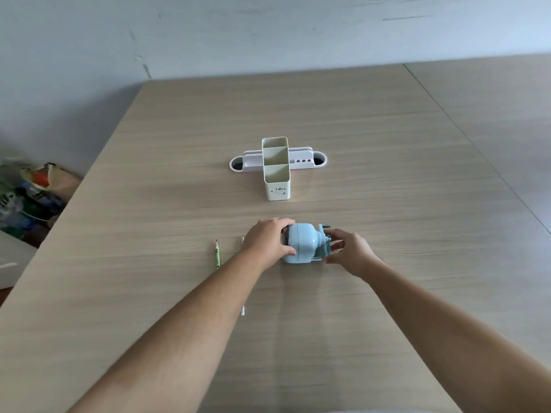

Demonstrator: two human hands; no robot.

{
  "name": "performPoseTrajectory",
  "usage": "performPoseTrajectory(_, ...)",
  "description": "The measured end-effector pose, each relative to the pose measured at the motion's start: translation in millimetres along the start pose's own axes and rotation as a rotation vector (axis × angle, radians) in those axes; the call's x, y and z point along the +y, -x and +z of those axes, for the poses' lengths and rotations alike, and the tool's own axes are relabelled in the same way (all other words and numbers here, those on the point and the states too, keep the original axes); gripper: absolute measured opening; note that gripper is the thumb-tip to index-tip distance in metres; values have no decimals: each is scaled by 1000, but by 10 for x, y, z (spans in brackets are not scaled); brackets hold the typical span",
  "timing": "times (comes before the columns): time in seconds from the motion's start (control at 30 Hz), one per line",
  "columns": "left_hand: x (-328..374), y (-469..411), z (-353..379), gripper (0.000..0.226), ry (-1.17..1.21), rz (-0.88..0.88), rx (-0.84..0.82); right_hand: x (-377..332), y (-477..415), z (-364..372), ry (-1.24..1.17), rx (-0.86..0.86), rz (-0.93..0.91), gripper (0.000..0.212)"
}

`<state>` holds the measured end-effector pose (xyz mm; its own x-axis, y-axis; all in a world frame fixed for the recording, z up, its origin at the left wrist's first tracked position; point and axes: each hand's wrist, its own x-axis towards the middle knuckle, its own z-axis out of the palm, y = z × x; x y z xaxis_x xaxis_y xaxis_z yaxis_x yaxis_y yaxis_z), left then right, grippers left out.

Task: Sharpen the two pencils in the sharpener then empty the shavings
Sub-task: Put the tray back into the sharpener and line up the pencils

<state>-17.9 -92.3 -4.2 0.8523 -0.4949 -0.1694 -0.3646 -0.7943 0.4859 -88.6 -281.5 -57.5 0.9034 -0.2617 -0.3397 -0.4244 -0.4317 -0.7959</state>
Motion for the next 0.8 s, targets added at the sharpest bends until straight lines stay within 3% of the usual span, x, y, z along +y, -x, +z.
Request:
performPoseTrajectory(0.1, -8, 2, -4, 66, 5, -3, 0, 6, -3, 15, -99, -9, 65, 61)
performPoseTrajectory(0.2, -2, 2, -8, 68, 13, -9, 1, 4, 8, 45, -235, -136, 77, 42)
performPoseTrajectory(0.4, -8, -3, -7, 70, 38, -29, -5, 13, -11, 57, -242, -202, 104, 44)
performPoseTrajectory(0.5, -21, 39, -35, 80, 5, 9, -34, -2, -31, 30, -173, -108, 115, 43)
performPoseTrajectory(0.6, -59, 87, -198, 95, -74, 23, -40, -162, -32, -101, -149, 178, 113, 39)
performPoseTrajectory(0.7, -178, 90, -477, 72, -60, -28, 73, -595, 18, -202, -116, 367, 0, 36)
performPoseTrajectory(0.8, -352, 142, -767, 30, 29, -140, 235, -1145, 67, -80, -108, 344, -140, 32)
